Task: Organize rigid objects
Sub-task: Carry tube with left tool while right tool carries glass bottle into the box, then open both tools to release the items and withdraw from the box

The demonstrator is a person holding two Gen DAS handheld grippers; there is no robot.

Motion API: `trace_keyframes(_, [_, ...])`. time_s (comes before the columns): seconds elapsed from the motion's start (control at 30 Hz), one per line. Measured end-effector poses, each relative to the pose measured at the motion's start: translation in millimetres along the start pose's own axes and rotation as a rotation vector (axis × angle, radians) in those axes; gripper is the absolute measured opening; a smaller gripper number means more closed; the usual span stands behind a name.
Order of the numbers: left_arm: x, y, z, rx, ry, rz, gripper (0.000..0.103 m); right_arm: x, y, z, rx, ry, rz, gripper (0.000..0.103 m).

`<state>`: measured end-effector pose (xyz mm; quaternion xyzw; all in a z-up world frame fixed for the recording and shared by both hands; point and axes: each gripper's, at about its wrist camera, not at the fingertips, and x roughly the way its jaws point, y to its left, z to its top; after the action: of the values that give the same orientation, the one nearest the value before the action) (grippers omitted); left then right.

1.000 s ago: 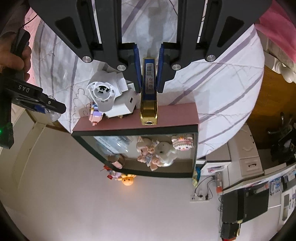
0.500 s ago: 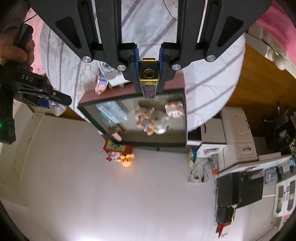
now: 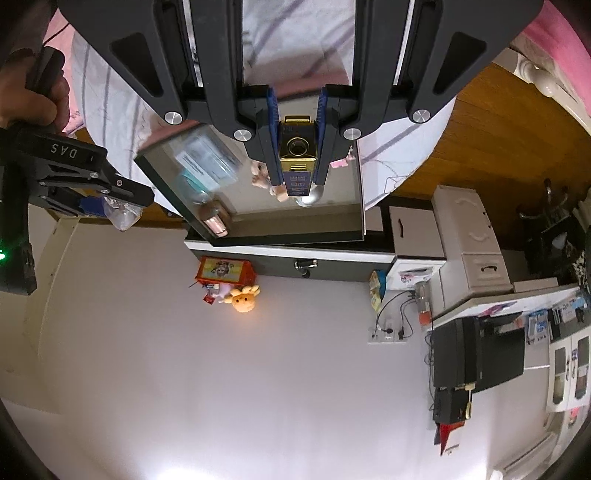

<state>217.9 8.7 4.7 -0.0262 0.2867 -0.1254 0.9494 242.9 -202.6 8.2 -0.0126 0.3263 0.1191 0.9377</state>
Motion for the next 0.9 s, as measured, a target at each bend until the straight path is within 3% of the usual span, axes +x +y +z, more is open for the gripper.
trace_keyframes(0.37, [68.1, -5.0, 1.8, -0.021, 0.087, -0.011, 0.015, 63.7, -9.5, 13.4, 0.03, 0.087, 0.014, 0.064])
trace_keyframes(0.63, [95.9, -7.1, -3.7, -0.038, 0.128, 0.006, 0.017, 101.9, -17.5, 11.2, 0.062, 0.158, 0.024, 0.065])
trace_keyframes(0.7, [96.2, -7.5, -4.0, -0.03, 0.135, 0.024, 0.03, 107.1, -20.9, 8.3, 0.075, 0.171, 0.029, 0.066])
trace_keyframes(0.77, [92.3, -8.6, -3.8, -0.022, 0.124, 0.054, 0.082, 107.9, -24.8, 5.3, 0.093, 0.176, 0.039, 0.085])
trace_keyframes(0.83, [80.1, -7.8, -3.7, -0.019, 0.076, 0.086, 0.102, 101.7, -30.6, 2.0, 0.126, 0.159, 0.046, 0.086])
trace_keyframes(0.9, [71.6, -8.1, -3.5, -0.016, 0.063, 0.096, 0.103, 94.1, -34.7, -0.7, 0.157, 0.149, 0.057, 0.086])
